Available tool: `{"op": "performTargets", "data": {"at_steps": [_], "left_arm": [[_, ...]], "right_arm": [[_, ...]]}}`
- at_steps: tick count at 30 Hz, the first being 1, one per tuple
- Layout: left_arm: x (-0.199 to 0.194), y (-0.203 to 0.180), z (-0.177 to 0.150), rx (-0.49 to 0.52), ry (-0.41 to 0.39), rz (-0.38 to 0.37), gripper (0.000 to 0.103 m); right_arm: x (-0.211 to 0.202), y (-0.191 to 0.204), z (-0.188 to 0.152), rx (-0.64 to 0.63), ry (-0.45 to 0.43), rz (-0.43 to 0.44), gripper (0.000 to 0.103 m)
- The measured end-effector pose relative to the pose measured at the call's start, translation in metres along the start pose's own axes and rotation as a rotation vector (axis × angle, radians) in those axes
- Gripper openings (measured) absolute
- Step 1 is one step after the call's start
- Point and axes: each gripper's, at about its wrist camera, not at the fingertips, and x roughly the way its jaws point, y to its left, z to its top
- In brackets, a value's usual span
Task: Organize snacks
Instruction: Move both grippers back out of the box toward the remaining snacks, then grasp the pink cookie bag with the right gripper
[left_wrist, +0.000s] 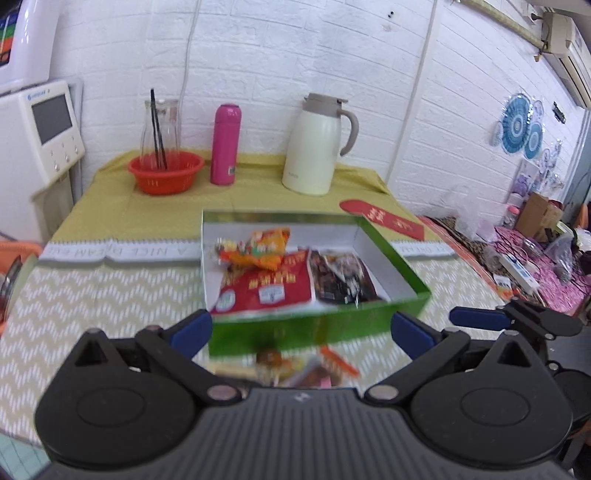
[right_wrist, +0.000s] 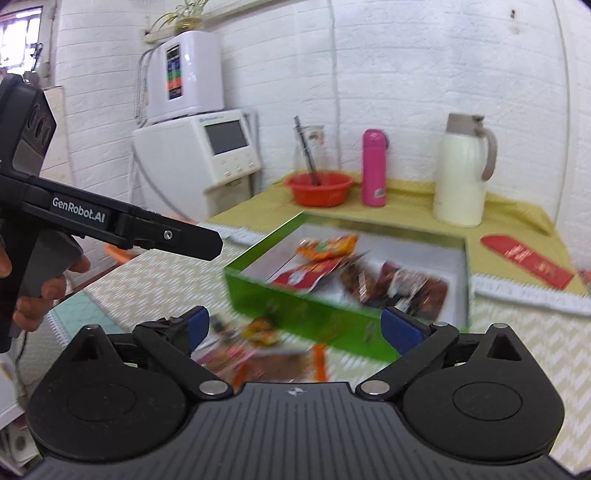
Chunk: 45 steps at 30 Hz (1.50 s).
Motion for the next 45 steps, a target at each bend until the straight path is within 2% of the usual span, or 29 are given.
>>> {"op": "performTargets", "data": {"at_steps": [4,7,11,16,17,18,23,25,28,32,34,36,38,39,45], "left_arm": [[-0.015,0.014,-0.041,-0.048,0.038,0.001,0.103],[-0.021,0.026,-0.061,-0.091,0.065,0.02,0.103],[-0.029,0.036,-0.073,-0.114,0.075,0.001,0.103],[-0.031,0.044,-0.077,-0.125,0.077,-0.027,0.103],[-0.029,0.044,-0.077,-0.124,0.081,-0.034,0.103],[-0.026,0.045,-0.078,-0.129,0.085,-0.044,0.103],[-0.008,0.039,-0.084,-0.146,0.109,-0.131,0.103],[0.002,0.031,-0.089,-0.149,0.128,-0.179,0.103],[0.021,0.019,-0.093,-0.143,0.171,-0.229,0.103],[0.039,0.011,-0.088,-0.118,0.174,-0.212,0.102],[0.042,0.011,-0.087,-0.13,0.172,-0.223,0.1],[0.044,0.012,-0.087,-0.138,0.178,-0.231,0.098],[0.046,0.014,-0.087,-0.152,0.188,-0.228,0.081],[0.047,0.015,-0.087,-0.157,0.193,-0.231,0.079],[0.048,0.019,-0.087,-0.178,0.199,-0.228,0.082]], "right_arm": [[0.007,0.02,-0.029,0.022,0.072,0.052,0.103],[0.02,0.033,-0.034,0.012,0.105,0.071,0.103],[0.042,0.05,-0.03,-0.004,0.117,0.104,0.103],[0.068,0.062,-0.03,-0.044,0.139,0.097,0.102],[0.069,0.062,-0.032,-0.054,0.15,0.093,0.086],[0.067,0.06,-0.035,-0.063,0.15,0.084,0.078],[0.04,0.041,-0.051,-0.026,0.144,0.1,0.068],[0.028,0.033,-0.063,-0.006,0.154,0.097,0.059],[0.017,0.022,-0.079,0.041,0.177,0.068,0.051],[0.012,0.016,-0.079,0.058,0.169,0.036,0.055],[0.011,0.018,-0.075,0.042,0.147,0.039,0.064],[0.013,0.02,-0.072,0.019,0.135,0.047,0.068],[0.016,0.02,-0.069,0.01,0.135,0.059,0.072],[0.018,0.02,-0.068,0.007,0.137,0.064,0.073],[0.023,0.023,-0.069,-0.018,0.163,0.075,0.076]]}}
